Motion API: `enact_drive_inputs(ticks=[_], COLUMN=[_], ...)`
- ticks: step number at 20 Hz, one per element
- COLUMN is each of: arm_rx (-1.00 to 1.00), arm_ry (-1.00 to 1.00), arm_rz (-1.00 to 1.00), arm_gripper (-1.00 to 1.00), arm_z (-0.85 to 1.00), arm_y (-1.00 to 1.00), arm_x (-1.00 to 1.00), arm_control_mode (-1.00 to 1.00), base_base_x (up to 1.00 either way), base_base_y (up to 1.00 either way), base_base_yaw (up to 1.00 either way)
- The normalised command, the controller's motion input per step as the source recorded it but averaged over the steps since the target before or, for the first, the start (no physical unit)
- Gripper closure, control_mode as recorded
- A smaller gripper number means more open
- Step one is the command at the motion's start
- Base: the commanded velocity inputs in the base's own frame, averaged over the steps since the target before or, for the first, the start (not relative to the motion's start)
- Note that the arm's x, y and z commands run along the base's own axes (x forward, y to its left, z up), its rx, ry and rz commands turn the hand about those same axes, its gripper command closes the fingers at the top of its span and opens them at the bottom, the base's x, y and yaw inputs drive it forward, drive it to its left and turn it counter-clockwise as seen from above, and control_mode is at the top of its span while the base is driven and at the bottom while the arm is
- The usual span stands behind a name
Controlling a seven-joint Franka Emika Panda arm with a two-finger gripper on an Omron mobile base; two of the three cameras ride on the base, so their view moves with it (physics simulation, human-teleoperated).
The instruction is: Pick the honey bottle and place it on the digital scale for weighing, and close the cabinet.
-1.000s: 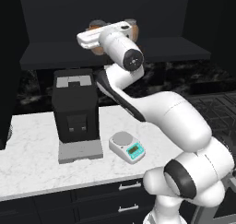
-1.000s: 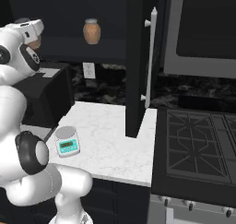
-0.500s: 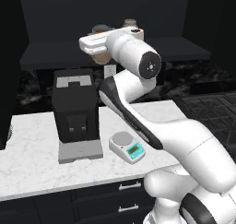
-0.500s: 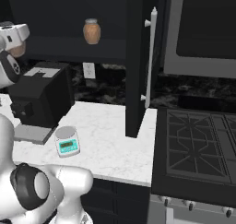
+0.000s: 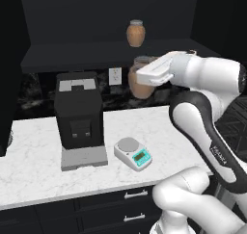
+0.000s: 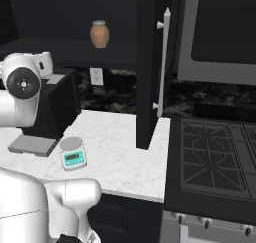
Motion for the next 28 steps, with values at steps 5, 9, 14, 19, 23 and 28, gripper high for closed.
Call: enact_drive_inputs(ticks=[5, 9, 14, 19, 23, 28], arm_rx=[-0.17, -0.04, 0.00, -0.02, -0.04, -0.04], arm_ry=[0.10, 0.00, 0.00, 0.00, 0.04, 0.03], arm_rz=[0.41, 0.37, 0.33, 0.25, 0.10, 0.00], arm_gripper=[1.00, 1.00, 1.00, 1.00, 1.00, 1.00], arm_z=[-1.00, -1.00, -0.95, -0.82, -0.52, -0.33], arm_y=[-0.23, -0.02, -0.03, -0.04, -0.06, -0.06], arm_x=[0.08, 0.55, 0.90, 0.44, 0.20, 0.14], arm_control_mode=[-1.00, -1.00, -1.00, -1.00, -1.00, -1.00], base_base_x=[0.00, 0.00, 0.00, 0.00, 0.00, 0.00], base_base_y=[0.00, 0.00, 0.00, 0.00, 0.00, 0.00], base_base_yaw=[0.00, 0.00, 0.00, 0.00, 0.00, 0.00])
